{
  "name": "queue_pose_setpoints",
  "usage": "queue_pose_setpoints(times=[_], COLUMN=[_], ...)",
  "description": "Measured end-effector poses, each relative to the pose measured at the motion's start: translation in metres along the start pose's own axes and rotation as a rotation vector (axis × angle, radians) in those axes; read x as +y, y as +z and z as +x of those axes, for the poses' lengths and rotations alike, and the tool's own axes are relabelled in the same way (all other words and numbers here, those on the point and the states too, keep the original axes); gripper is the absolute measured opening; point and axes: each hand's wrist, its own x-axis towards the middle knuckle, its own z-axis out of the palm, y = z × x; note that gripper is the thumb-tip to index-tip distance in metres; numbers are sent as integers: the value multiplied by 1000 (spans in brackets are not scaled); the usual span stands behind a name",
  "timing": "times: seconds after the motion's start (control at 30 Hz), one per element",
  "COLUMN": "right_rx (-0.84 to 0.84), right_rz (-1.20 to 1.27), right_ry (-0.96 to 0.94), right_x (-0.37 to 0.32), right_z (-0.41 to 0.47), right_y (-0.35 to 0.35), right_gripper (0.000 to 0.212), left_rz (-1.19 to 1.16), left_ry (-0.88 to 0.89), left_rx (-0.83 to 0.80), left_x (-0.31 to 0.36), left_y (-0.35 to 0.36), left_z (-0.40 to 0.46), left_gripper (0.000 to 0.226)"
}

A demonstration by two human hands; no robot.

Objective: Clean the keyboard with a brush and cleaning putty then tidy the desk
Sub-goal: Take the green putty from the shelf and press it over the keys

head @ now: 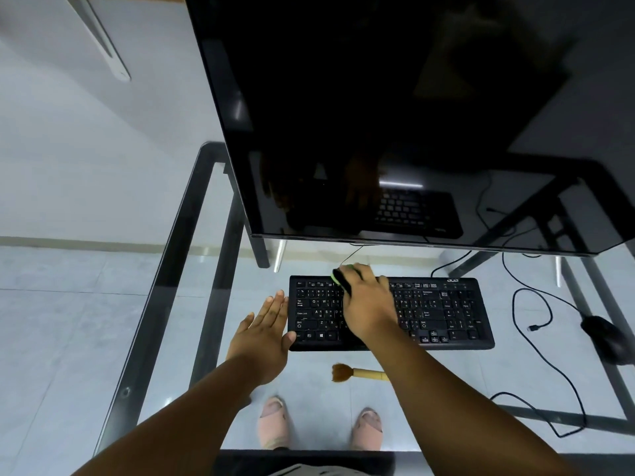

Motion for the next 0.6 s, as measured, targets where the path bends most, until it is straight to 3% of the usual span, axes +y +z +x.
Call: queue_pose_setpoints(times=[0.13, 0.3, 0.4, 0.47, 0.6], right_rx=[-9, 146, 138, 106, -4], right_rz=[-32, 31, 43, 81, 90], right_ry=[-126, 185, 234, 170, -150], right_x=[18, 54, 44, 29, 3], right_z=[-10, -15, -13, -15, -24], right_y=[-1, -6, -3, 1, 14], right_gripper=[59, 58, 66, 68, 72], left_rz=[-11, -50, -87, -122, -218], left_ry=[-6, 6, 9, 26, 92], left_rx=[3, 4, 15, 32, 86], left_x=[0, -2, -3, -6, -14], left_y=[-2, -3, -3, -2, -3], left_z=[0, 0, 0, 0, -4], left_gripper=[63, 63, 63, 63, 63])
